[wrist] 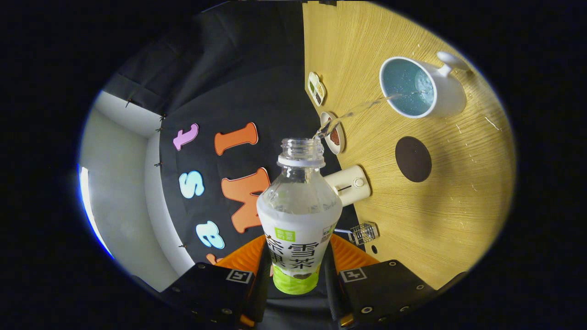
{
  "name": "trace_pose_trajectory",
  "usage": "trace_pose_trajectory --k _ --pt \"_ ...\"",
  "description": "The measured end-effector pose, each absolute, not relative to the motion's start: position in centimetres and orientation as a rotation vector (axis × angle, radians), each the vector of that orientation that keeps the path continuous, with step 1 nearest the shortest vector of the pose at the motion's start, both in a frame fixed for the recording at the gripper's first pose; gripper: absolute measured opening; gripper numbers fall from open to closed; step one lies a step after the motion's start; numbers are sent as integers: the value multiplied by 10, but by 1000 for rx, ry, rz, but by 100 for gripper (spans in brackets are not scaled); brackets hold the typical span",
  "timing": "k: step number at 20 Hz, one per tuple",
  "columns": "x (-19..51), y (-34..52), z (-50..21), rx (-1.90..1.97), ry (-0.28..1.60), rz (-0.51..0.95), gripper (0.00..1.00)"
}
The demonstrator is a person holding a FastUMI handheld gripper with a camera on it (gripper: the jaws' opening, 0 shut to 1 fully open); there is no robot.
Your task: Take the bottle from table, then pour the juice into the cup, finally place the bottle on the coaster
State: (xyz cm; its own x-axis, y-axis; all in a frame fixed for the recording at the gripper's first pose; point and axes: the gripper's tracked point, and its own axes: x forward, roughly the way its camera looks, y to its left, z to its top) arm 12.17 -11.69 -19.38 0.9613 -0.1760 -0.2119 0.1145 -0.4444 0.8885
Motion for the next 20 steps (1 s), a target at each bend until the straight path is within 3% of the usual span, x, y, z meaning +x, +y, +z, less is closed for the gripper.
trace_pose_trajectory --k 20 --pt "120 -141 -193 2095 -90 -368 55"
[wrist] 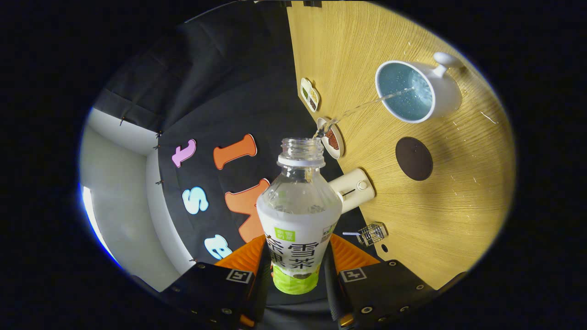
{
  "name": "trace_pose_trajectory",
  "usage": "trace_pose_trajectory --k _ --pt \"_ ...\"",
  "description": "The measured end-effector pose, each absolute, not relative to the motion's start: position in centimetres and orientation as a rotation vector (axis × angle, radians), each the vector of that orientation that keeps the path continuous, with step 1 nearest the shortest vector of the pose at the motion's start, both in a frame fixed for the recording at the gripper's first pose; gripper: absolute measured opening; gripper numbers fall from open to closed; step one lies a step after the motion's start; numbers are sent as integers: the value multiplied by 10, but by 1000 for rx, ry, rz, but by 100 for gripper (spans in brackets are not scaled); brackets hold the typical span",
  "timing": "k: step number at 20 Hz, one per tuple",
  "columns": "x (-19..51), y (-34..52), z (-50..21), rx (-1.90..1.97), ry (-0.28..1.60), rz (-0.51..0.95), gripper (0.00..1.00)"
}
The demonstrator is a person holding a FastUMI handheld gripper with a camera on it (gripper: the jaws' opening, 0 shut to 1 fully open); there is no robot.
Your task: Take the bottle from table, then pour the juice into the cup, finally place the bottle on the coaster
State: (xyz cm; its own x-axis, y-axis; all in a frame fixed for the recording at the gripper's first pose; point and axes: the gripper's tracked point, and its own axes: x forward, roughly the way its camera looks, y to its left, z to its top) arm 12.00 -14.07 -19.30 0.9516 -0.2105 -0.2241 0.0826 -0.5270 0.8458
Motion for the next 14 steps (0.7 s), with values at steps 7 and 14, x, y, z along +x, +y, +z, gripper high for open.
trace_pose_trajectory --k 7,14 --pt "119 -143 -190 2150 -104 -367 55" --pt "120 -146 -187 2191 -128 -367 55"
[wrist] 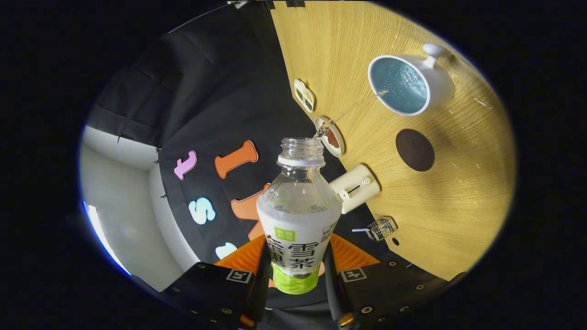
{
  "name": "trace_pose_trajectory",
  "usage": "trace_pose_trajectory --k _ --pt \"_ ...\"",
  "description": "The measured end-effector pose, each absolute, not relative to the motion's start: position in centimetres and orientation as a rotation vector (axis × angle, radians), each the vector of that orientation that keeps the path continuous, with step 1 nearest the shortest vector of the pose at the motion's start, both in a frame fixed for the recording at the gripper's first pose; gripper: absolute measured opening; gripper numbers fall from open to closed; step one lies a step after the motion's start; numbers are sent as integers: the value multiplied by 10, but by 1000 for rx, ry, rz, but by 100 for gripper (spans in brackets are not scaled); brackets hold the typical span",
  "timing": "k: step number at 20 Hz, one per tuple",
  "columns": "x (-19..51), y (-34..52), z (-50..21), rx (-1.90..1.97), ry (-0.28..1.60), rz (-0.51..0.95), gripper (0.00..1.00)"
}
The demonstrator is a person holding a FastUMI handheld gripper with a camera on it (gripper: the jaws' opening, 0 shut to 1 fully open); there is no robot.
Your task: Take the bottle from table, then pour the juice into the cup, finally place the bottle on the coaster
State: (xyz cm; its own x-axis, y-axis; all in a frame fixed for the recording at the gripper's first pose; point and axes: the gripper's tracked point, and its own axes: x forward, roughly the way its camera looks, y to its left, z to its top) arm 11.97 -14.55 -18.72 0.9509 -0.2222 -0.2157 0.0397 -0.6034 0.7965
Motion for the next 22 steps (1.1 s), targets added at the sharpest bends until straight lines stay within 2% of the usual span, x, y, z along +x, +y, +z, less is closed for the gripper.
trace_pose_trajectory --k 15,22 --pt "121 -148 -182 2274 -160 -375 55" --pt "126 -135 -194 2093 -39 -378 55"
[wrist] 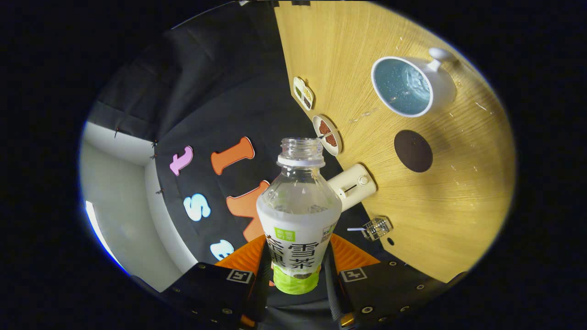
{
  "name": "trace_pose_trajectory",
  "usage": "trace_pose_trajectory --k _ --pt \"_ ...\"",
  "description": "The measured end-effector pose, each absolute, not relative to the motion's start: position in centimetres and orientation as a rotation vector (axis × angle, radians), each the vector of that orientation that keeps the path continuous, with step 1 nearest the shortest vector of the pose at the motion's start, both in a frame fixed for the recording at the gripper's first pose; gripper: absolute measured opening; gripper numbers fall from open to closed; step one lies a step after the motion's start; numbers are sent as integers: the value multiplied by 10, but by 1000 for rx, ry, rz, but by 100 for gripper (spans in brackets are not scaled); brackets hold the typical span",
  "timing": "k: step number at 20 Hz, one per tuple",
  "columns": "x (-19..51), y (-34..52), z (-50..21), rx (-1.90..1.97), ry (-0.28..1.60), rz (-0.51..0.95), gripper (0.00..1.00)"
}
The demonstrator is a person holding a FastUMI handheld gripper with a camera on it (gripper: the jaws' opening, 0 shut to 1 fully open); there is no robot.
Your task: Take the bottle from table, then pour the juice into the cup, finally place the bottle on the coaster
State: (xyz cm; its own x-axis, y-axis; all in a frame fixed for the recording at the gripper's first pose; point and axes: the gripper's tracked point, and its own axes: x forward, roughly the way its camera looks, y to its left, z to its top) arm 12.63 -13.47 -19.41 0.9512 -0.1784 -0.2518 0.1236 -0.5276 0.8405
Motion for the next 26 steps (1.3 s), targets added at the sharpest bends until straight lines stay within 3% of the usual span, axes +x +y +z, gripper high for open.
trace_pose_trajectory --k 16,21,26 --pt "159 -140 -222 860 304 -395 55" --pt "176 -168 -223 437 321 -461 55" --pt "192 -176 -249 308 337 -464 55"
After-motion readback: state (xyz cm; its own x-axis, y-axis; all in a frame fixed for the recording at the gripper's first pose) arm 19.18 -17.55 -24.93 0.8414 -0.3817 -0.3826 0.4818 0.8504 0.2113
